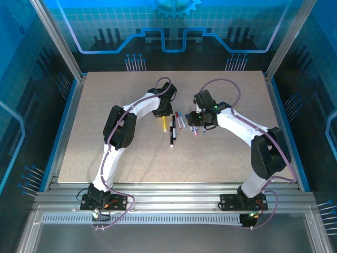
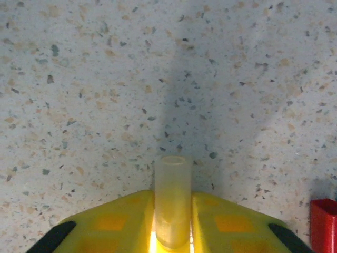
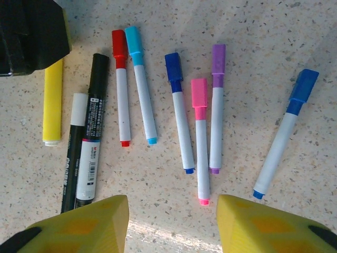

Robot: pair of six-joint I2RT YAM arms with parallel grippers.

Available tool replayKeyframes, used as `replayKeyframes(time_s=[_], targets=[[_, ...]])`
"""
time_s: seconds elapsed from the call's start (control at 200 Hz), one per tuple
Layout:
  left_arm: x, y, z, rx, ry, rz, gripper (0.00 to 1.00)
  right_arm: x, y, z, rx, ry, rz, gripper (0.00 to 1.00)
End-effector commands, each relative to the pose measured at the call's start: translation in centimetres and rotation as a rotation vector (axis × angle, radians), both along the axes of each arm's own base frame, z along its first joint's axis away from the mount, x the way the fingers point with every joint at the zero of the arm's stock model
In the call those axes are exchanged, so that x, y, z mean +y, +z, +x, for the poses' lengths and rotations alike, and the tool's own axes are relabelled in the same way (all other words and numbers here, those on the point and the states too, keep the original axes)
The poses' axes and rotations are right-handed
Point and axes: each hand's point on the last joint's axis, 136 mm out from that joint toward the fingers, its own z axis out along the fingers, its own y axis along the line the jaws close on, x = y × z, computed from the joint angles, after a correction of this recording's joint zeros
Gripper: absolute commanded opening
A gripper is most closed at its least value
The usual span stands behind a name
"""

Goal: Open the pen caps

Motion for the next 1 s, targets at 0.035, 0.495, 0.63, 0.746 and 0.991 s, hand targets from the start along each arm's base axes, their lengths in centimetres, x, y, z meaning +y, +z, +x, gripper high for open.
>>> replayKeyframes(time_s=[0.035,0.495,0.63,0.746,0.991], targets=[[0.7,-2.4,-1.6,0.076,-0.006,0.039,0.19,0.6,0.0,0.0,0.009,-0.004,0.055,0.48],[2.7,3.7,-1.0,-0.010,0.008,-0.056,0.00,5.3,0.2,-0.5,0.026,0.097,0.287,0.46],[1.1,7.1,-1.3,-0.044,-0.027,-0.165,0.00,7.1,0.5,-0.5,0.044,0.124,0.396,0.46],[-0.1,9.0,-2.1,-0.057,-0.038,-0.259,0.00,8.7,1.2,-0.3,0.044,0.150,0.500,0.46],[-1.4,11.0,-3.6,-0.071,-0.055,-0.346,0.00,11.0,2.6,-0.1,0.048,0.187,0.671,0.52]])
